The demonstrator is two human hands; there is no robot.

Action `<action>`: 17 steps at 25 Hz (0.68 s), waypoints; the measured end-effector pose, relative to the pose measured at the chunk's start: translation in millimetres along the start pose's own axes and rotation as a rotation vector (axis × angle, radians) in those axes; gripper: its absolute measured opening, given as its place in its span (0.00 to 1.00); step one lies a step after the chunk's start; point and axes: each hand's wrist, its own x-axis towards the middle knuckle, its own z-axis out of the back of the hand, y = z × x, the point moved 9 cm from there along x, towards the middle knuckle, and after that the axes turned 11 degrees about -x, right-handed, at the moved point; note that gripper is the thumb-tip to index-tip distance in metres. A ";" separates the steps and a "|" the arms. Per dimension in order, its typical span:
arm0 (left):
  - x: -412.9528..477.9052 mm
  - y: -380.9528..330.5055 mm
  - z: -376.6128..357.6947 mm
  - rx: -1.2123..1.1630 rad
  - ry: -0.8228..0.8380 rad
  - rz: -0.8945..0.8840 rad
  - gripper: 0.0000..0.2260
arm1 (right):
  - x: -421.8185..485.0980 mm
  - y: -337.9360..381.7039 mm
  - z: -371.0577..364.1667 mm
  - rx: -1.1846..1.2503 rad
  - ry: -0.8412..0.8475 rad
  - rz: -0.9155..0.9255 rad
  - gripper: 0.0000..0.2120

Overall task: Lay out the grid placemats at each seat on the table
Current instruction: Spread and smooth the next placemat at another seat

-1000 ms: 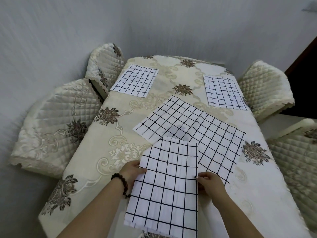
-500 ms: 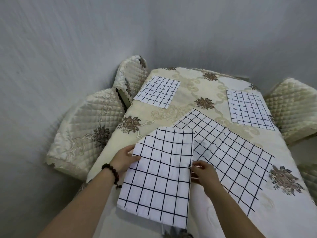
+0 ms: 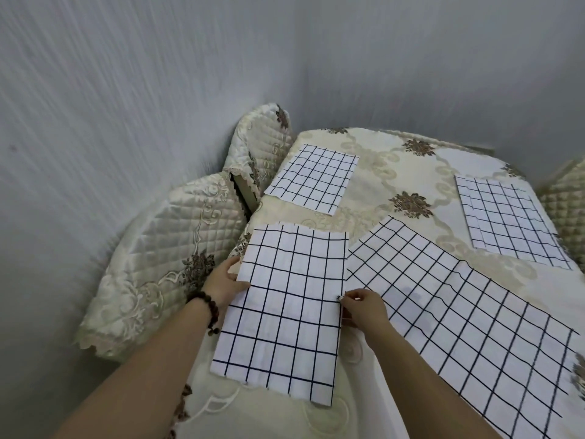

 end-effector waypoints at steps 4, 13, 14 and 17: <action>15.9 9.2 13.1 0.154 -0.136 -0.043 0.23 | 7.7 -7.6 -7.3 -0.082 -0.015 -0.025 0.04; 35.8 7.7 33.8 0.253 -0.265 -0.057 0.16 | 13.9 4.4 -26.6 -0.143 -0.001 -0.002 0.07; 36.8 8.0 38.3 0.254 -0.279 -0.062 0.16 | 13.8 5.9 -29.5 -0.153 0.000 0.007 0.07; 39.0 7.9 47.0 0.269 -0.290 -0.075 0.17 | 10.8 7.5 -30.0 -0.174 -0.010 0.014 0.08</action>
